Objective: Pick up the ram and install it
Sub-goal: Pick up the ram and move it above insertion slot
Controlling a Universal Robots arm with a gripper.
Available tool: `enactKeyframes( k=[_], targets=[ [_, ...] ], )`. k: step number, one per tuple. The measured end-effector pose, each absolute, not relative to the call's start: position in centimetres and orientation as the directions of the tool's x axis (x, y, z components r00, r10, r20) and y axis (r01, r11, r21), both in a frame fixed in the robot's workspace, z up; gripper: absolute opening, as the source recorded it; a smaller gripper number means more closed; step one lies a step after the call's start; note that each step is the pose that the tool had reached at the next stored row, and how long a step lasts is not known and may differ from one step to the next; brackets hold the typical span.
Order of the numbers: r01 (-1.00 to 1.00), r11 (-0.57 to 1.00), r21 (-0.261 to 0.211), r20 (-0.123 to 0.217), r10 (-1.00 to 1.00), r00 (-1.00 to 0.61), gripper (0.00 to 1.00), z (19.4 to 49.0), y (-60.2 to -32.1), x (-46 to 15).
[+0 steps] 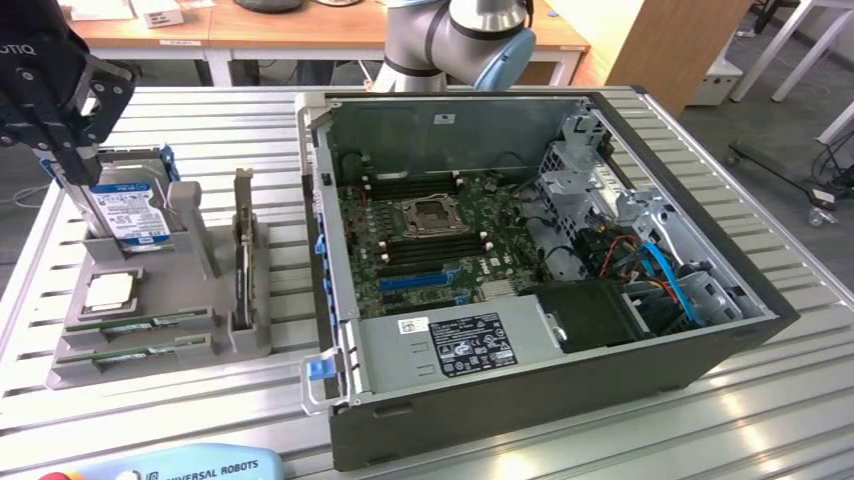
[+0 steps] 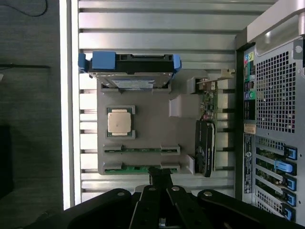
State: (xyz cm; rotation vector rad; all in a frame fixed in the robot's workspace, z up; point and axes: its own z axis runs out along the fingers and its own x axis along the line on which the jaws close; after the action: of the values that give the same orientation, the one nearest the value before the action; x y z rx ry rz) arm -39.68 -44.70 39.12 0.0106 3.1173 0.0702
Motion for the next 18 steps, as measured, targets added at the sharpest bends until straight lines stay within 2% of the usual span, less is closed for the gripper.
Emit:
enactKeyframes(
  k=[18],
  targets=[
    [-0.313, 0.949, 0.045, -0.023, -0.312, -0.950, 0.10, 39.01, -44.70, -39.68]
  ],
)
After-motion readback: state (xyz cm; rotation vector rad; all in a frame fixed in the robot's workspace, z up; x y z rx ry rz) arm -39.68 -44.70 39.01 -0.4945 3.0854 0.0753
